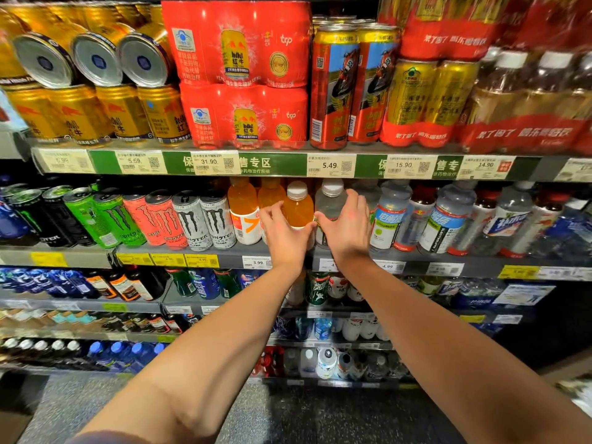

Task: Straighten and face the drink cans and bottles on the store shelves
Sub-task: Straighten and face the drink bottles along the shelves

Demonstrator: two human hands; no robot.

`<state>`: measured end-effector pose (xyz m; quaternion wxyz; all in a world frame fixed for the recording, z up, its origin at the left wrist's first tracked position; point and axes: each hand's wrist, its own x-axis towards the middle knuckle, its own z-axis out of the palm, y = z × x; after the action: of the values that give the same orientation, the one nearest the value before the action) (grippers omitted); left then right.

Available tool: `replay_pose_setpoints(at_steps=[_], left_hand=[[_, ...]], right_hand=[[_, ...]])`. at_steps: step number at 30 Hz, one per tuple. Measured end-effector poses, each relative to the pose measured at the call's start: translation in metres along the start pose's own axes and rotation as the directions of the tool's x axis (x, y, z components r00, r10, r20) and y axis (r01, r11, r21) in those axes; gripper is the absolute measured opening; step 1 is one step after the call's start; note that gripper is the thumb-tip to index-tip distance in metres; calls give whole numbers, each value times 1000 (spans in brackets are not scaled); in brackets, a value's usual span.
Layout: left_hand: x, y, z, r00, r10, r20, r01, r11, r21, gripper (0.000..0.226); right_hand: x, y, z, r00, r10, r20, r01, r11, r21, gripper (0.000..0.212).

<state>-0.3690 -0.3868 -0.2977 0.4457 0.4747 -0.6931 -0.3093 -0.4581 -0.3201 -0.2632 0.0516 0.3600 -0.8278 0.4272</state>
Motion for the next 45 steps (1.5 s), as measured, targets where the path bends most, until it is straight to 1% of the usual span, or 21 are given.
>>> replay_pose_setpoints(at_steps=[3,7,10,13,16,19,23,26,28,30,34,37,40,42,45], left_hand=[[2,-1,-2,1000,13,7,-13,1000,8,75],[2,1,-2,1000,12,14,-12,1000,10,71],[3,4,-2,999,28,38,-30,999,33,68],[5,8,-4,998,29,51,-31,999,37,67],[3,5,-4,999,6,54,-7,1000,27,67],[2,0,-4,997,-50,57,50,999,0,63],[5,-10,-7,986,-90,137,94,995,-20,53],[11,-19,-10,977,-96,191,105,994,-38,43],[13,-22,-12,972,-87,220,98,994,-40,39],[14,-23,-13,967,-85,239,102,993,-58,39],[6,-23,-15,964,-78,254,104,991,-90,38],[-3,-20,-16,953,-62,297,106,985,-134,31],[-10,-14,-13,948,-22,316,88,977,-194,26],[-18,-7,-8,939,6,345,77,971,-228,26],[-32,5,-1,918,73,389,40,961,-274,32]], right_hand=[[-4,-1,1,1000,-25,-8,25,1000,-13,72],[-2,-3,-3,997,-73,-17,73,997,4,58],[3,-1,-7,996,-77,47,81,993,-83,54],[4,0,-8,993,-57,102,74,981,-177,55],[2,2,-5,992,-40,122,61,984,-166,56],[-2,3,-5,990,-34,139,52,990,-128,58],[-11,6,-5,992,-59,108,74,988,-138,53],[-14,8,-1,993,-22,118,31,997,-73,41],[-17,10,4,992,-3,123,11,998,-63,30],[-23,12,8,991,19,133,-10,998,-63,26],[-38,20,13,991,22,131,-12,997,-81,26],[-44,23,9,992,83,93,-75,994,-83,24],[-49,27,2,989,141,44,-136,987,-85,29],[-52,32,-6,986,169,-2,-169,985,-22,31],[-53,43,-22,971,238,-37,-230,962,149,40]])
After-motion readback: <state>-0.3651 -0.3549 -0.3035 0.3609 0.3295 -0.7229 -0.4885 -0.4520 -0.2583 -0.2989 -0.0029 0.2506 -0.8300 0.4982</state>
